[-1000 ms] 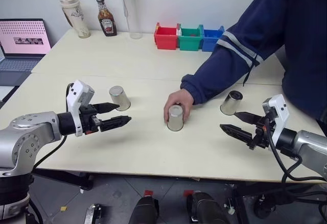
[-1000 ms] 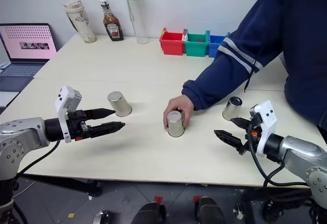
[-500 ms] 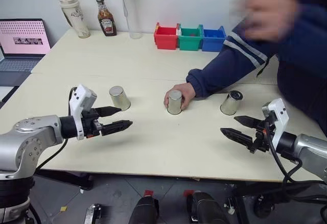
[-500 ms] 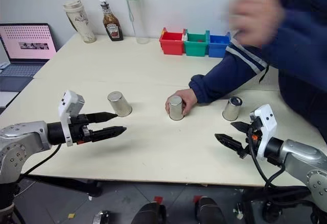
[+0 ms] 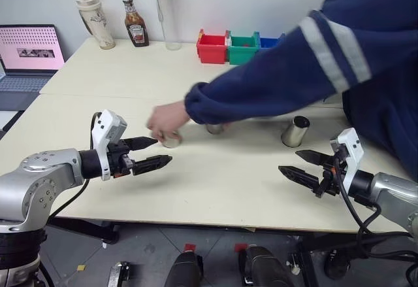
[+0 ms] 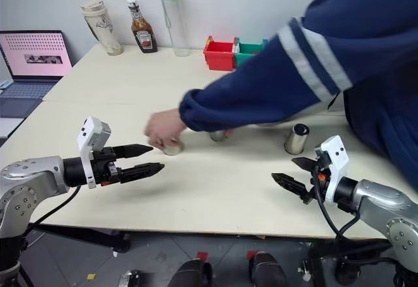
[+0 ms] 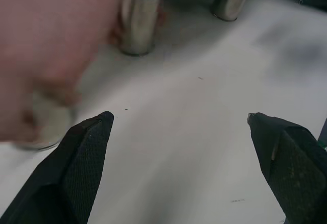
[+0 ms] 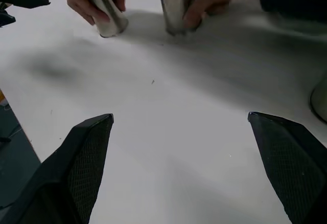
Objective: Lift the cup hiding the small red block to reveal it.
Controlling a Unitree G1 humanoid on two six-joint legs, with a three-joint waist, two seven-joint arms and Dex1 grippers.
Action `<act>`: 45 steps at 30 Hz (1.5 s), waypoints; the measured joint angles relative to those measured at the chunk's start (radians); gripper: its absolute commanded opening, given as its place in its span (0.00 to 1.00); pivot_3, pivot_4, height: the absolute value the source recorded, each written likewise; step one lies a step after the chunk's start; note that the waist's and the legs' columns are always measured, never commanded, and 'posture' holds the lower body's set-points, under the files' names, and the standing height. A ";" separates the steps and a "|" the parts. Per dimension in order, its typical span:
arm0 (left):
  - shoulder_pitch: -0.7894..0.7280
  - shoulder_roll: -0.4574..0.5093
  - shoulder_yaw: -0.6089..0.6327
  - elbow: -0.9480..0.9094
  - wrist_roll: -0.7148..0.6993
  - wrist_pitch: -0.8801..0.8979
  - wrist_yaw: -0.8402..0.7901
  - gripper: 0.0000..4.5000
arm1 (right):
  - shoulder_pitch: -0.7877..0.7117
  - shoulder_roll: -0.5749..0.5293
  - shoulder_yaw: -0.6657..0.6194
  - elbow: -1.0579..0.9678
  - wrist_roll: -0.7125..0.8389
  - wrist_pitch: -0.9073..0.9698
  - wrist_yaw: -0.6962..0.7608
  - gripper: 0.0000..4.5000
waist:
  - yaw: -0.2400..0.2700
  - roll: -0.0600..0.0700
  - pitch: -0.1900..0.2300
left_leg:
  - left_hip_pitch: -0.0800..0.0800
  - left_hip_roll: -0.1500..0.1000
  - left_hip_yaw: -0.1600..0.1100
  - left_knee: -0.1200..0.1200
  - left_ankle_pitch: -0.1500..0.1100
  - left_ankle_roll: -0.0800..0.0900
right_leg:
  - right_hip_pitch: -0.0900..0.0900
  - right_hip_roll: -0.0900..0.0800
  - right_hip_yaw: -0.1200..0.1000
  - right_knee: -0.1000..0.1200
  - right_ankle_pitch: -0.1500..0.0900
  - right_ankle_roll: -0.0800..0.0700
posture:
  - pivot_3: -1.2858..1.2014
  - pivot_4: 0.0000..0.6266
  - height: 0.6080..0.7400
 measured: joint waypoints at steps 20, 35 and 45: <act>0.086 -0.006 0.098 0.009 0.067 -0.094 0.090 1.00 | -0.046 -0.027 0.102 -0.014 -0.051 -0.059 0.094 0.99 | -0.007 0.000 0.000 | 0.001 0.001 0.001 0.000 0.000 0.000 | 0.000 0.000 0.001 0.001 0.000 0.000 | 0.52 0.24 1.00; 0.143 -0.294 0.144 0.046 0.246 -0.322 0.411 1.00 | -0.180 0.004 0.230 -0.014 -0.126 -0.152 0.153 0.99 | 0.010 -0.002 -0.001 | 0.000 -0.002 0.000 0.002 0.000 0.000 | 0.001 -0.006 -0.001 0.000 0.001 0.002 | 0.52 0.24 1.00; -0.015 -0.398 -0.041 0.254 0.397 -0.495 0.470 1.00 | -0.176 0.028 0.218 -0.042 -0.120 -0.128 0.078 0.99 | 0.019 -0.002 -0.002 | 0.001 -0.001 0.000 0.002 0.000 0.000 | 0.001 -0.003 0.000 0.002 0.002 0.002 | 0.52 0.24 1.00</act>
